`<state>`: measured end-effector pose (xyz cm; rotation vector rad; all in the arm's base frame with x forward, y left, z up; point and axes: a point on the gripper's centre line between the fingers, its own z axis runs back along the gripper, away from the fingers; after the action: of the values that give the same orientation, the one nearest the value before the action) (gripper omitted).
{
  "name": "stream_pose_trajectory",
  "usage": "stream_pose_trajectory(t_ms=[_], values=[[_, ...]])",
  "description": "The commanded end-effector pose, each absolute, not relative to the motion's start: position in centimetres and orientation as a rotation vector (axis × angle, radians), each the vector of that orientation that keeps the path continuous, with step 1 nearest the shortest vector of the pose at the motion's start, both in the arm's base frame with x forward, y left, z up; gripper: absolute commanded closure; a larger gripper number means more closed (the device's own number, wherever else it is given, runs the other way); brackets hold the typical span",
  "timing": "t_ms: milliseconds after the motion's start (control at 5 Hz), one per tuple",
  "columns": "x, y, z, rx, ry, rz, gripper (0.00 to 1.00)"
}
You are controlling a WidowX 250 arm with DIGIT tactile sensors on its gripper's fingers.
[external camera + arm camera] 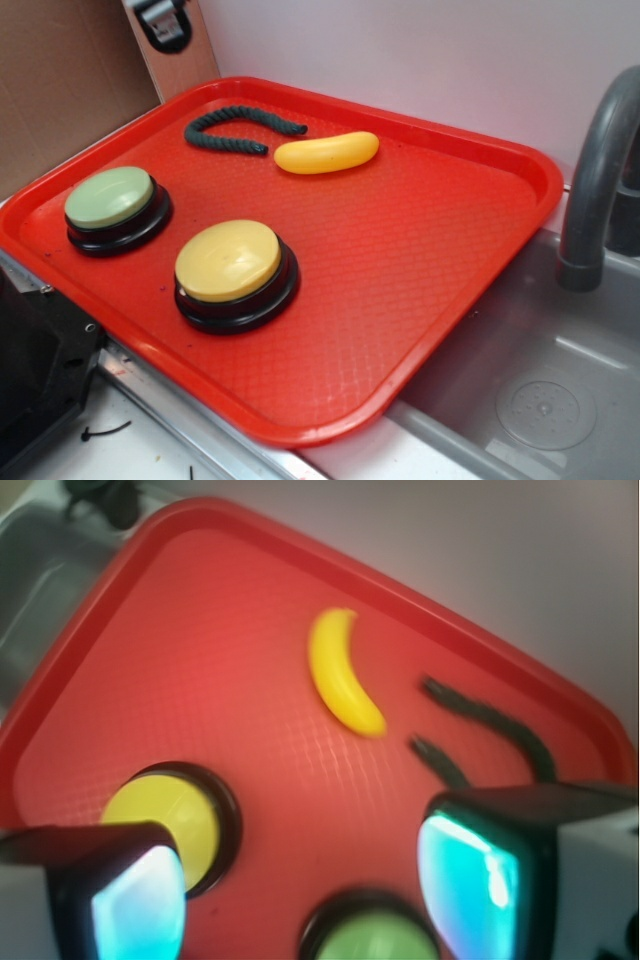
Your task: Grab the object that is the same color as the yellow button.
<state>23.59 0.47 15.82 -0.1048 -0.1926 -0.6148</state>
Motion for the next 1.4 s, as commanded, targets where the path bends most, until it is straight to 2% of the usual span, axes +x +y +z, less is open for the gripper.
stream_pose_trajectory(t_ms=[0, 200, 400, 600, 1000, 1200], values=[[27.6, 0.2, 11.7, 0.045, -0.170, -0.667, 0.00], [28.8, 0.2, 8.7, 0.074, -0.119, -0.660, 0.00], [29.2, -0.2, 7.2, 0.106, -0.079, -0.657, 0.00], [29.5, -0.8, 5.6, 0.102, -0.048, -0.665, 0.00], [30.8, -2.0, 4.2, 0.075, -0.025, -0.645, 0.00], [30.9, -2.5, 3.5, 0.082, -0.010, -0.640, 0.00]])
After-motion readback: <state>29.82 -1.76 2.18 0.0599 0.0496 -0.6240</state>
